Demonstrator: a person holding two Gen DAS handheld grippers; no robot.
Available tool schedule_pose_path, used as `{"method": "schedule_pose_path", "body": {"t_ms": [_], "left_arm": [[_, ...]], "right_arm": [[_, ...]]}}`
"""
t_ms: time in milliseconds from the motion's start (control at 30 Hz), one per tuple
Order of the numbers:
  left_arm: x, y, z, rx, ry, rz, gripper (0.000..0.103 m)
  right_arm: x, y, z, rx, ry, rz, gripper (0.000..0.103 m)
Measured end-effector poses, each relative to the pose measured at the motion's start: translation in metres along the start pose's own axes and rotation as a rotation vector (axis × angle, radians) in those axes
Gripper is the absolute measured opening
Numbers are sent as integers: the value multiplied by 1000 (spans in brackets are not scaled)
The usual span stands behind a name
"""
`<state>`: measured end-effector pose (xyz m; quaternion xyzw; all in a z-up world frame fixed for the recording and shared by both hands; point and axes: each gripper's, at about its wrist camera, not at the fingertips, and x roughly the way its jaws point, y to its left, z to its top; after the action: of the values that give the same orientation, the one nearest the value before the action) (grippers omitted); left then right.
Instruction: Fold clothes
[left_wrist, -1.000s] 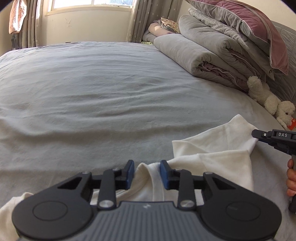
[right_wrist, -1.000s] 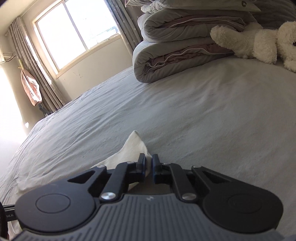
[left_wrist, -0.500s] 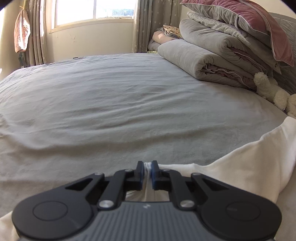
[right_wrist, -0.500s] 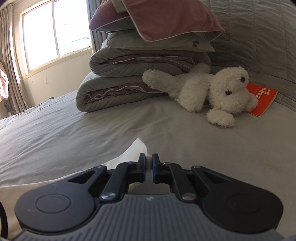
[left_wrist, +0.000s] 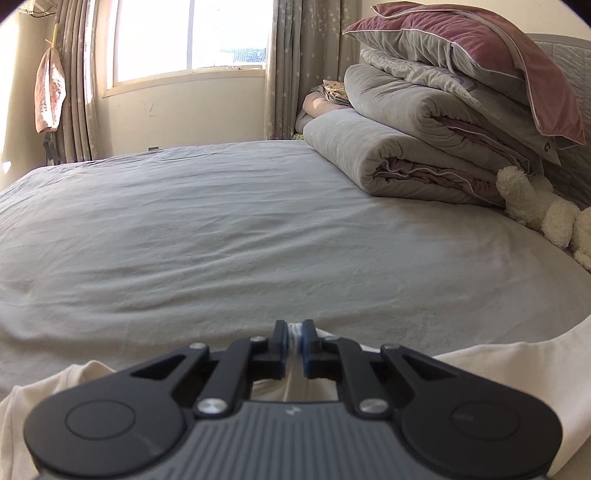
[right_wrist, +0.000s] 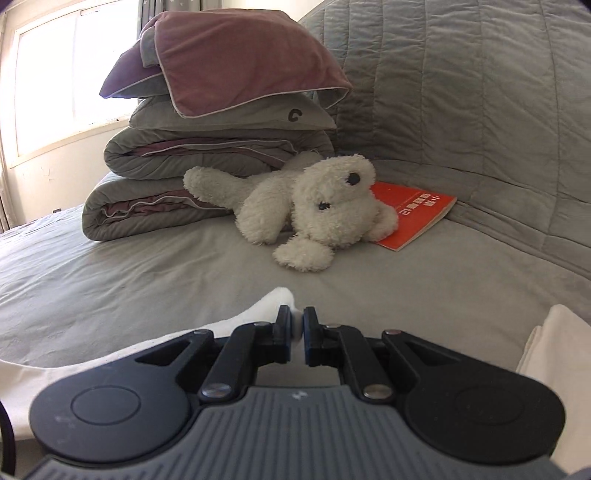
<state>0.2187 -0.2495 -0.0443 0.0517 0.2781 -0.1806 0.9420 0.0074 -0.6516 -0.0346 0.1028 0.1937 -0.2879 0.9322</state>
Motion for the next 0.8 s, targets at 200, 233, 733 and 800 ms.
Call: {"method": "schedule_pose_path", "body": {"t_ms": [200,233,733,800], "left_arm": [[23,-14,-12,34,54,67,9],[23,-14,-11,37,57,69,9],[-85,31,-29,-98,88,-20,63],[-105,36,-38,-88,87,-22,67]], "right_arm": [[13,-15,-25,2,94,-22,7],[16,-17,-29,8,112,-25,7],[-54,-1,-29,123,275,101,42],[-68,2,-31,143,294,130,43]]}}
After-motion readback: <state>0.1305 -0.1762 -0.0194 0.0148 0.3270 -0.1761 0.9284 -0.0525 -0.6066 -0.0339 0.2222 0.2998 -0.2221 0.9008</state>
